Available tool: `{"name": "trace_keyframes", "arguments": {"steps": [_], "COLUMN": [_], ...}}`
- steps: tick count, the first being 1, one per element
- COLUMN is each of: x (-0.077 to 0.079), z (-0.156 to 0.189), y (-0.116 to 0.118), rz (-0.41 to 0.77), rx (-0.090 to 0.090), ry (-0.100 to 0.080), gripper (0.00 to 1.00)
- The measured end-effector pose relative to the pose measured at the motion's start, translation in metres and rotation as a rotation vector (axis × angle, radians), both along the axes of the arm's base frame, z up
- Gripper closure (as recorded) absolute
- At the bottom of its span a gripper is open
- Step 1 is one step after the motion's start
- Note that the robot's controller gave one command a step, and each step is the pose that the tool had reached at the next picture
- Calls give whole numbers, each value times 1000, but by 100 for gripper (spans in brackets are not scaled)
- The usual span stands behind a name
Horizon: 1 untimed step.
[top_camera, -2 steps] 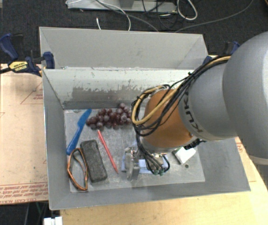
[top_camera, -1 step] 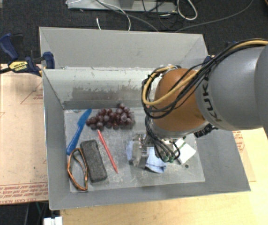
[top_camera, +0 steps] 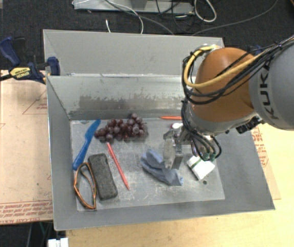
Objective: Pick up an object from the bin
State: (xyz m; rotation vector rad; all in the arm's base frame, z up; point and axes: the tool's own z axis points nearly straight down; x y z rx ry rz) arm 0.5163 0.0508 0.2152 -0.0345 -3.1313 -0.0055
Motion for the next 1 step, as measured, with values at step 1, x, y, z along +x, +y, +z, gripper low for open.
{"name": "trace_keyframes", "arguments": {"steps": [1], "x": [-31], "z": [66], "y": [26], "rz": [-90], "rx": [-1], "ry": [1], "gripper": [100]}}
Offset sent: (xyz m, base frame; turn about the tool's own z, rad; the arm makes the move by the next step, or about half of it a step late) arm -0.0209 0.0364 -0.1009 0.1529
